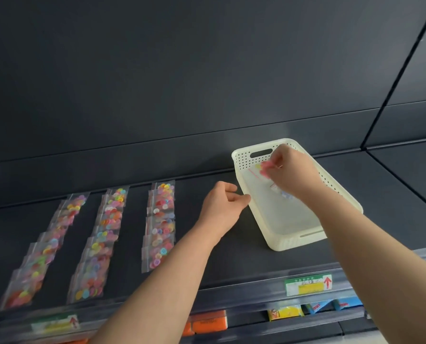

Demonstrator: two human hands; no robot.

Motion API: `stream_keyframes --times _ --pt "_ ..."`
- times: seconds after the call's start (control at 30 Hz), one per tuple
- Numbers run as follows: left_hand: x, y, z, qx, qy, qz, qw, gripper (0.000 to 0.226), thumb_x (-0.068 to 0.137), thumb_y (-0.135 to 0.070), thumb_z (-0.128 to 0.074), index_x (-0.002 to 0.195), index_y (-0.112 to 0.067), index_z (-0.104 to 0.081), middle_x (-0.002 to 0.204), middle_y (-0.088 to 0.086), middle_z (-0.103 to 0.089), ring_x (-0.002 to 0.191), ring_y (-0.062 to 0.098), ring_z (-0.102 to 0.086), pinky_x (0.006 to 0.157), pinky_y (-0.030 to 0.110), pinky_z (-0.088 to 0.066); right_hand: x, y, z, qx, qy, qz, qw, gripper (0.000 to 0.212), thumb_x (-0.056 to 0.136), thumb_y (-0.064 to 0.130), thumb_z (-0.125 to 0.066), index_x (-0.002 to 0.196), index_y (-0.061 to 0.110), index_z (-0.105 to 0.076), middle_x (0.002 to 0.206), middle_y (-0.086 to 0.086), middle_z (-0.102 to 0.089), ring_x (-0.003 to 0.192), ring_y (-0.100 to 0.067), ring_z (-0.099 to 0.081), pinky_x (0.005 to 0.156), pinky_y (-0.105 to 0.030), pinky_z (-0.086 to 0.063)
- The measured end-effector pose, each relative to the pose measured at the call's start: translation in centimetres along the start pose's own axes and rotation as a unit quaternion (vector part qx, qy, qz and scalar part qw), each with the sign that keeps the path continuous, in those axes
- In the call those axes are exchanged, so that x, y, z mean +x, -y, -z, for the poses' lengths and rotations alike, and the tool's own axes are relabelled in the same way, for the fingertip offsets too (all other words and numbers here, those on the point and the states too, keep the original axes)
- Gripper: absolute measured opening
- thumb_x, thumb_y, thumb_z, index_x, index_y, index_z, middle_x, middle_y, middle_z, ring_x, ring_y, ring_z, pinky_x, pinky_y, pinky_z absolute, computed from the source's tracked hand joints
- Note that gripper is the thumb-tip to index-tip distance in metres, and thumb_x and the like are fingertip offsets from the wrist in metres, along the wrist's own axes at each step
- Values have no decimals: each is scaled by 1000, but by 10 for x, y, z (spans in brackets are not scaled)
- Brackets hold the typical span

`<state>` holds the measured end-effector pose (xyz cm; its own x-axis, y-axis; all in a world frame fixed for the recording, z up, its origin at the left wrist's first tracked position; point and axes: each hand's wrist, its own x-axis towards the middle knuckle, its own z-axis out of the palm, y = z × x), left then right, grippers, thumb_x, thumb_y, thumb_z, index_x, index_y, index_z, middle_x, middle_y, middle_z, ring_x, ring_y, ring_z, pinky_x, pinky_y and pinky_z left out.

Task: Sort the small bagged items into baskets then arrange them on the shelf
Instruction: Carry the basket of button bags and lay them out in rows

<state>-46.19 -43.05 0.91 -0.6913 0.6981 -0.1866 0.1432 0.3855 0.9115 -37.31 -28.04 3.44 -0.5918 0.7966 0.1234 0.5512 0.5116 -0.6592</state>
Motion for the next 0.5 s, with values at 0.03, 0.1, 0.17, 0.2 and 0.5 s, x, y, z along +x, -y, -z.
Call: stream_keyframes --times 0.03,0.1,0.17,0.2,0.5 --pt "-2 0 4 -34 -2 3 999 44 88 -35 -70 123 -18 -50 101 -13 -65 96 13 -66 86 36 -57 -6 11 3 129 28 -23 991 26 80 26 -74 85 19 -50 83 6 -71 77 -16 -68 63 -30 -48" --pt "-8 0 14 -111 -4 12 994 44 89 -38 -70 123 -20 -50 102 -13 -65 95 9 -65 77 28 -57 -23 32 2 277 106 -48 954 35 74 22 -82 96 17 -55 87 4 -74 76 -13 -71 61 -25 -52" --pt "-13 4 28 -164 -26 12 986 29 90 -36 -69 111 -18 -60 94 -9 -68 86 7 -65 71 26 -57 -40 44 -9 288 154 -44 944 29 76 16 -81 96 12 -61 82 -1 -74 72 -13 -70 61 -21 -54" --pt "-16 9 36 -170 -41 7 985 18 92 -32 -67 102 -17 -65 89 -7 -68 82 8 -64 69 26 -56 -48 48 -17 286 163 -42 943 24 76 13 -79 93 9 -63 78 -3 -74 70 -13 -69 61 -21 -53" --pt "-51 63 106 -71 -94 31 993 10 94 -26 -65 88 -21 -71 96 -1 -72 90 13 -66 75 26 -57 -98 75 -84 329 195 -88 920 10 91 17 -63 86 20 -71 70 4 -72 64 -3 -67 68 -22 -55"
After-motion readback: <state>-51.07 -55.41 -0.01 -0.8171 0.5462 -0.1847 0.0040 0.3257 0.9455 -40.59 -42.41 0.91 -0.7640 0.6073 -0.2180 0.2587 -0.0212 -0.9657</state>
